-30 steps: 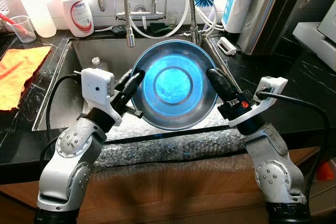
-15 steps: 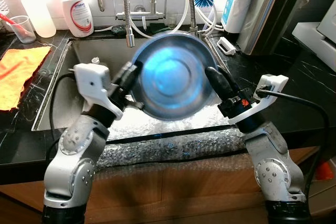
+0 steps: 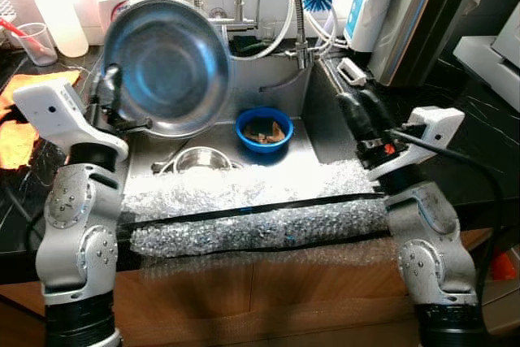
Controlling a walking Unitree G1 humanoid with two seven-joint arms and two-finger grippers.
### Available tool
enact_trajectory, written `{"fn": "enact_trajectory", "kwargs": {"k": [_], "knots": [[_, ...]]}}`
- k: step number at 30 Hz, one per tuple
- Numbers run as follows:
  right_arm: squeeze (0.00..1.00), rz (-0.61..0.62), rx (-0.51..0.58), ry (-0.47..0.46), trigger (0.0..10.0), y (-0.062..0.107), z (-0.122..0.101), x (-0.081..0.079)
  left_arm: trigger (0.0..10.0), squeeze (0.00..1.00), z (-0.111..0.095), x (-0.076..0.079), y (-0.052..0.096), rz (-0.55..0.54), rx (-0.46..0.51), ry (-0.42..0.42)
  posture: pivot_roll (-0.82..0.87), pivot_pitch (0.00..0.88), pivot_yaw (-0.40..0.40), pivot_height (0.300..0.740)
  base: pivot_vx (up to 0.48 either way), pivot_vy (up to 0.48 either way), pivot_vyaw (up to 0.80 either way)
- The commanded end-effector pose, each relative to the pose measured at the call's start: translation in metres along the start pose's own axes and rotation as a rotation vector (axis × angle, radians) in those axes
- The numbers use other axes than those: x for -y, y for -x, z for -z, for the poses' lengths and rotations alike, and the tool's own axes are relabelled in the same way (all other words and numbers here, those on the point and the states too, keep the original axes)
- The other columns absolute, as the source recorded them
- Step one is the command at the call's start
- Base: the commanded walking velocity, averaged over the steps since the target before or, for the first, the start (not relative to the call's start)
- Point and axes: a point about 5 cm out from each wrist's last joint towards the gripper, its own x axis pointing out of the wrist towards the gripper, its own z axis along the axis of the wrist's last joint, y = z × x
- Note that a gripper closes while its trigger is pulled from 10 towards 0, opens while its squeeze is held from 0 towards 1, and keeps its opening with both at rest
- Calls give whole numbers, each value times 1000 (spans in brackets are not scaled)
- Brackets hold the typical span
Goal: Kitchen organization
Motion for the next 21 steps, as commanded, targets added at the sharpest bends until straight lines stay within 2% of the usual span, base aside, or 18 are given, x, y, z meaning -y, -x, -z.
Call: {"fn": "enact_trajectory", "kwargs": {"k": [1, 2, 7, 13, 16, 19, 21], "knots": [[0, 26, 30, 62, 10000, 4, -8, 3, 10000, 0, 0, -4, 0, -13, 19, -78, 62, 54, -42, 740, 0, 0, 0], [0, 41, 37, 130, 10000, 9, -11, 6, 10000, 0, 4, -10, 0, -20, 21, -178, 58, 59, -38, 740, 0, 0, 0], [0, 58, 20, 248, 10000, 25, -10, 8, 10000, 0, 18, -17, -6, -81, -2, -307, 50, 64, -30, 740, 0, 0, 0], [0, 75, -46, 256, 10000, 52, 6, -7, 10000, 0, 29, -13, -10, -91, -3, -341, 38, 72, -14, 740, 0, 0, 0], [0, 75, -81, 233, 10000, 62, 11, -12, 10000, 0, 36, -11, -11, -93, -26, -336, 35, 72, -16, 740, 0, 0, 0], [0, 35, -113, 296, 10000, 73, 17, -18, 10000, 0, 42, -6, -14, -78, -42, -335, 31, 73, -11, 740, 0, 0, 0], [0, 58, -114, 271, 10000, 75, 16, -20, 10000, 0, 46, -3, -17, -64, -57, -329, 33, 71, -9, 740, 0, 0, 0]]}}
